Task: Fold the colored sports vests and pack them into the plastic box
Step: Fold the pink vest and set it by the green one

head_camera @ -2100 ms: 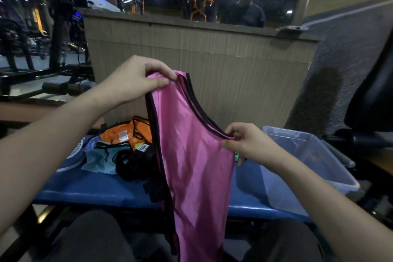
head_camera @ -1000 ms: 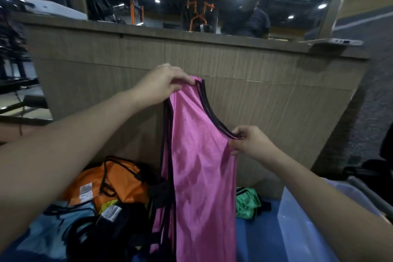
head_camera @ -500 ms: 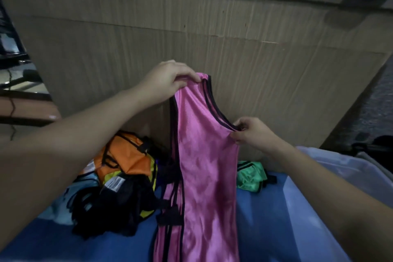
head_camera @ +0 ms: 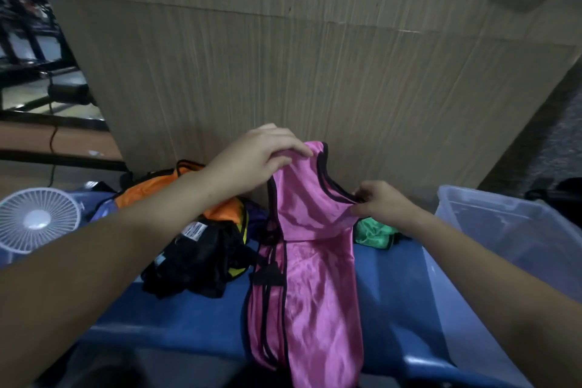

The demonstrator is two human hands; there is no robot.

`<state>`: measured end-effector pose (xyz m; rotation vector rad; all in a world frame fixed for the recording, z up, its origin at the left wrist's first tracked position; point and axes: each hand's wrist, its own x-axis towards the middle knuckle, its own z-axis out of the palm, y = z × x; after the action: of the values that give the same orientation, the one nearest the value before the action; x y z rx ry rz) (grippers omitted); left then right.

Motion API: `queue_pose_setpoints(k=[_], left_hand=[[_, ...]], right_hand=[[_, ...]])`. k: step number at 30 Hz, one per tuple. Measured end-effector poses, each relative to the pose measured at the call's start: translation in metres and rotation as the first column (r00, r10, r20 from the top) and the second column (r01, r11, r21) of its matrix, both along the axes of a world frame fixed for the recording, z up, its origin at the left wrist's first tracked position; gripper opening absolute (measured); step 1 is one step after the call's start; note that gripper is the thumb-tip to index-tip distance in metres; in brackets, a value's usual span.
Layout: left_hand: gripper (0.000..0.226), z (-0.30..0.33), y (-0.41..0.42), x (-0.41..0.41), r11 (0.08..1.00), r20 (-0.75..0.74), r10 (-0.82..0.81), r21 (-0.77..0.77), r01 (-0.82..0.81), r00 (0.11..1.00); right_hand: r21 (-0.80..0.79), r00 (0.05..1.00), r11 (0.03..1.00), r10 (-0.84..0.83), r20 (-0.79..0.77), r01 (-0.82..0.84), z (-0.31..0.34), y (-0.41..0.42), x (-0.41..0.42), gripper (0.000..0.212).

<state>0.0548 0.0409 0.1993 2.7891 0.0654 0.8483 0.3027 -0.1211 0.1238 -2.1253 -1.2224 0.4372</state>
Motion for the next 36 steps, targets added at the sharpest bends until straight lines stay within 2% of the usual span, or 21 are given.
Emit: queue_pose_setpoints(k=[5, 11, 14, 18, 23, 30, 33, 36], left_hand=[[0.024, -0.031, -0.024, -0.022, 0.996, -0.042, -0.057, -0.067, 0.054, 0.998], [0.024, -0.064, -0.055, -0.034, 0.989, -0.121, -0.135, -0.085, 0.125, 0.984], [0.031, -0.080, -0.070, -0.042, 0.985, -0.179, -0.158, -0.104, 0.141, 0.971], [0.052, -0.097, -0.087, -0.054, 0.986, -0.270, -0.129, -0.140, 0.094, 0.954], [0.035, -0.119, -0.102, -0.063, 0.977, -0.307, -0.159, -0.186, 0.105, 0.938], [0.019, -0.150, -0.123, -0.076, 0.958, -0.383, -0.234, -0.250, 0.143, 0.894], [0.019, -0.163, -0.130, -0.081, 0.951, -0.431, -0.254, -0.275, 0.142, 0.866], [0.020, -0.175, -0.134, -0.083, 0.958, -0.460, -0.238, -0.258, 0.128, 0.855]], right_hand=[[-0.104, 0.995, 0.989, 0.103, 0.006, -0.102, -0.014, -0.017, -0.007, 0.016], [-0.248, 0.960, 0.947, 0.241, 0.141, -0.202, -0.038, -0.029, -0.019, 0.016], [-0.313, 0.942, 0.923, 0.288, 0.170, -0.225, -0.049, -0.033, -0.027, 0.016], [-0.395, 0.920, 0.885, 0.342, 0.193, -0.246, -0.060, -0.039, -0.038, 0.018], [-0.442, 0.901, 0.859, 0.379, 0.212, -0.257, -0.069, -0.046, -0.048, 0.026], [-0.456, 0.922, 0.854, 0.354, 0.154, -0.251, -0.090, -0.059, -0.052, 0.013], [-0.482, 0.923, 0.826, 0.376, 0.084, -0.293, -0.095, -0.066, -0.056, 0.023], [-0.466, 0.923, 0.823, 0.383, 0.034, -0.325, -0.098, -0.071, -0.058, 0.021]])
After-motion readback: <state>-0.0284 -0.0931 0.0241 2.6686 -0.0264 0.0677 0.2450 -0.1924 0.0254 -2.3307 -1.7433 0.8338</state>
